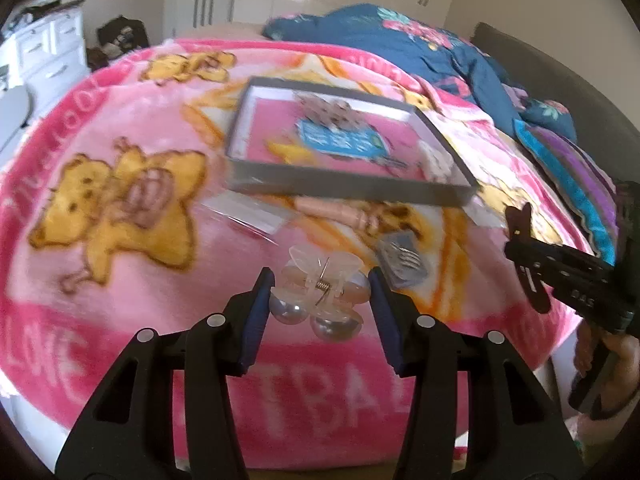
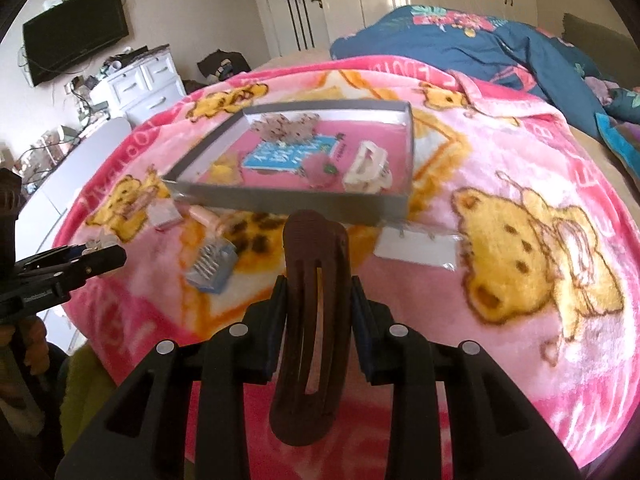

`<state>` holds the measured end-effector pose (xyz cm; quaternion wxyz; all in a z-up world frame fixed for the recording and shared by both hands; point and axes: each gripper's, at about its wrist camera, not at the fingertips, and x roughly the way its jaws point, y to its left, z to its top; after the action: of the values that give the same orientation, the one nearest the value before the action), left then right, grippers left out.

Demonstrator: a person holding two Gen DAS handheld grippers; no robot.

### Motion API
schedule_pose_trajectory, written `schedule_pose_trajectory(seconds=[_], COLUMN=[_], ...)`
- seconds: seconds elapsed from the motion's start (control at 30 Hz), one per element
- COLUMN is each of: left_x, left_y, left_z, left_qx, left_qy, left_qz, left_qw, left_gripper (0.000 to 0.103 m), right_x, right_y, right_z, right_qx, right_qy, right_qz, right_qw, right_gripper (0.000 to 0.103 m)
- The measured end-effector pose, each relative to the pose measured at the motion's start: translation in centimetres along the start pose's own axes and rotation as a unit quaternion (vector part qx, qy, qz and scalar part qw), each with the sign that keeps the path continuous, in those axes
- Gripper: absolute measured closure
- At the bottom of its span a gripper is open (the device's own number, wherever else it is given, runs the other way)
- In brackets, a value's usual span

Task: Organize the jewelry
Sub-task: 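Carry the pearl clip over the grey box with the left tool while the right carries the brown clip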

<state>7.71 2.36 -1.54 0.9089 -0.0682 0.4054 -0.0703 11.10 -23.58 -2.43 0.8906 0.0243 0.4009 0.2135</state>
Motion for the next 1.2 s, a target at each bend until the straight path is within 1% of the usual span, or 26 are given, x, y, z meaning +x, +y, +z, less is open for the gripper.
schedule_pose_trajectory(seconds=[0.33, 0.7, 0.97, 1.07, 1.2], left_x=[-1.3, -2.2, -2.3, -2.2, -2.3], left_y=[3.3, 4.6, 4.3, 3.9, 2.9], left_z=[0.9, 2.2, 3.4, 4.2, 5.7], left_qx=[-0.047, -0.073, -0.083, -0.088, -0.081], left_qy=[-0.018, -0.036, -0.038, -0.038, -0.047], left_qz=[0.007, 0.014, 0.004, -0.008, -0.010], left_qw=[0.9987, 0.9966, 0.9958, 0.9953, 0.9956], left_gripper=[0.063, 0.063, 0.063, 0.063, 0.063], right_x=[0.2, 1.1, 0.9, 0.6, 0.2], right_y=[3.1, 6.2, 6.7, 6.3, 5.3], right_z=[2.0, 4.2, 5.1, 5.2, 5.5], right_qx=[-0.020, -0.038, -0.035, -0.027, -0.015], right_qy=[-0.014, -0.026, -0.037, -0.042, -0.049], right_qz=[0.037, 0.069, 0.076, 0.074, 0.067], right_qw=[0.999, 0.997, 0.996, 0.996, 0.996], right_gripper=[0.074, 0.074, 0.074, 0.074, 0.074])
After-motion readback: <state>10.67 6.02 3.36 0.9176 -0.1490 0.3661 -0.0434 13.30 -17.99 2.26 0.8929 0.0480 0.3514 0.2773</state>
